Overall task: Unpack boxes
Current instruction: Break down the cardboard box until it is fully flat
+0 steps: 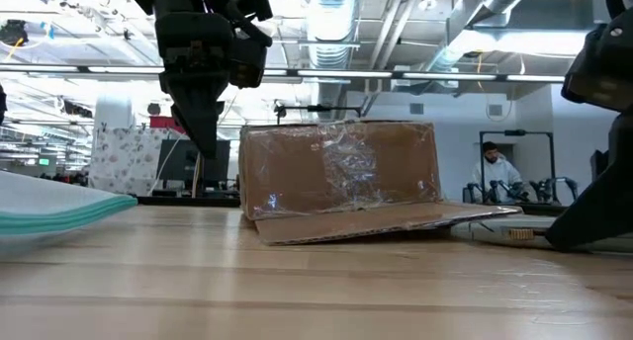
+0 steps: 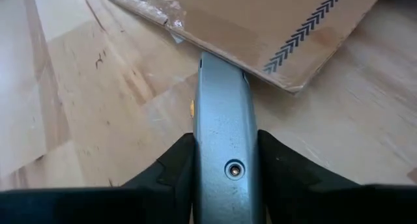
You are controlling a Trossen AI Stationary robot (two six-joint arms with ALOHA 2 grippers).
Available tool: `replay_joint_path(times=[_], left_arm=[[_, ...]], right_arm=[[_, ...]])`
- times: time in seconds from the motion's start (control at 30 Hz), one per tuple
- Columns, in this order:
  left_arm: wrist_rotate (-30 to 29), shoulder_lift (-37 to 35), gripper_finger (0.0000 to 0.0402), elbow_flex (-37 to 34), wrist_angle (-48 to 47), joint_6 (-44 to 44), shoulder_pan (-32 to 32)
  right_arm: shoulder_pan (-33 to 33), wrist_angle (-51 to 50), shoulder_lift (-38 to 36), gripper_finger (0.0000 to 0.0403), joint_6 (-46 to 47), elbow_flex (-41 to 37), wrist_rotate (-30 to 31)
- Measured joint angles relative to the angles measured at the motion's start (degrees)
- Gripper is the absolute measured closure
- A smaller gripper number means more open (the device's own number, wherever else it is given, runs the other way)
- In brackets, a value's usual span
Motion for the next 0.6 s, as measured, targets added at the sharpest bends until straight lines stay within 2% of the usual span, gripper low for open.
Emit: replay_joint_path(times=[0.2,0.37,0.47,0.6], left_arm=[[0.0,0.0,0.032,0.0,0.15,0.0,0.0],[0.02,0.0,0.032,0.04,0.2,0.44,0.0],[0.02,0.02,0.032,0.79,0.42,2.47,0.04],[-0.18,0.04,0.032,4.07,0.25,6.83,0.02]], right_arm=[[0.91,-2.44,-4.58,0.028,-0.6,1.32,-4.34],[3.1,-4.75,-15.96,0.028,-2.48,1.77,-16.66],[2.73,-5.8,-22.36,0.028,-3.21,1.85,-16.55],[-0.85,-5.21,-28.93,0.028,-10.33,1.9,-12.87]])
